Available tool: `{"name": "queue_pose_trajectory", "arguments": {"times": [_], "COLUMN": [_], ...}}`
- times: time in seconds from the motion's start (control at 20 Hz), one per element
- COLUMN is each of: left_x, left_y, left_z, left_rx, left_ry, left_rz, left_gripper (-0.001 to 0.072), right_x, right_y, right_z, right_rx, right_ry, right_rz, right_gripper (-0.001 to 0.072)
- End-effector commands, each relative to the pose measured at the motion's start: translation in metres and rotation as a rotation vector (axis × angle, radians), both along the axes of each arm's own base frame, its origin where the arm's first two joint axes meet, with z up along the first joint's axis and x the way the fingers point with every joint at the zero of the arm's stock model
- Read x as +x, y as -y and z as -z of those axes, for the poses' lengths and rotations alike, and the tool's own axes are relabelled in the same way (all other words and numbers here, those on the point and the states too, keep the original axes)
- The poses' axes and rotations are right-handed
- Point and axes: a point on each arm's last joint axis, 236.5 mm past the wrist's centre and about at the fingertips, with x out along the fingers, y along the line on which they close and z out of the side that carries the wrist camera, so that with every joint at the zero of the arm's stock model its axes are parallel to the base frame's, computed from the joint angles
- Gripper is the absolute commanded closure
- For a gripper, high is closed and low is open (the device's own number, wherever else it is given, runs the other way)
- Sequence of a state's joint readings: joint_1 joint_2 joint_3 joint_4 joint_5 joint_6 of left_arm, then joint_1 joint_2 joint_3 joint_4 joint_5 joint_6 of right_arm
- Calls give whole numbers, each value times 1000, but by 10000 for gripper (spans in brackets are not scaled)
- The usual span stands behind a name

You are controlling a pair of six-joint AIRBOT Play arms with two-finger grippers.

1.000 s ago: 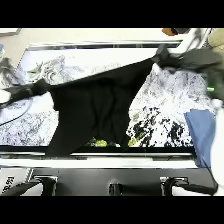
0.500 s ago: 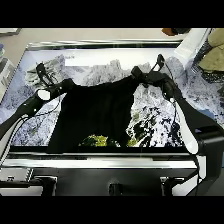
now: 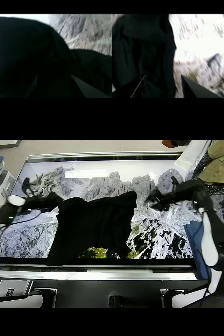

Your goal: Fold the clothes and pants, and hang the long-sleeved shirts on hangers.

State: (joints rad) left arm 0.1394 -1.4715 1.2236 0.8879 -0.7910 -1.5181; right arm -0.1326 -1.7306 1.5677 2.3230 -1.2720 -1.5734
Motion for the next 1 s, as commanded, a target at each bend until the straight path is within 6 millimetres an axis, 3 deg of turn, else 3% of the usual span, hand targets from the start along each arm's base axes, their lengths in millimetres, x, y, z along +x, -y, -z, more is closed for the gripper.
{"name": "queue_pose_trajectory", "arguments": {"times": [0.0,0.15,0.3,0.5,0.7,0.8,0.9,0.95], "left_x": [-70,-115,-162,-203,-226,-237,-249,-253], "left_y": [-22,-36,-39,-39,-44,-52,-62,-67], "left_z": [-6,-3,10,12,12,15,21,24], "left_rx": [-76,-107,-142,-168,-192,-186,-160,-140], "left_ry": [-195,-240,-279,-290,-314,-345,-389,-408], "left_rz": [70,6,-79,-145,-181,-195,-212,-232], "left_gripper": [234,234,233,233,233,233,232,232], "right_x": [-68,-118,-151,-158,-148,-141,-133,-131], "right_y": [17,-22,-69,-115,-131,-131,-129,-128], "right_z": [1,43,82,99,112,118,119,119], "right_rx": [69,114,102,50,3,-8,-16,-20], "right_ry": [-109,-223,-275,-233,-213,-203,-179,-171], "right_rz": [-151,-182,-217,-255,-198,-168,-144,-136], "right_gripper": [235,235,235,237,256,302,490,654]}}
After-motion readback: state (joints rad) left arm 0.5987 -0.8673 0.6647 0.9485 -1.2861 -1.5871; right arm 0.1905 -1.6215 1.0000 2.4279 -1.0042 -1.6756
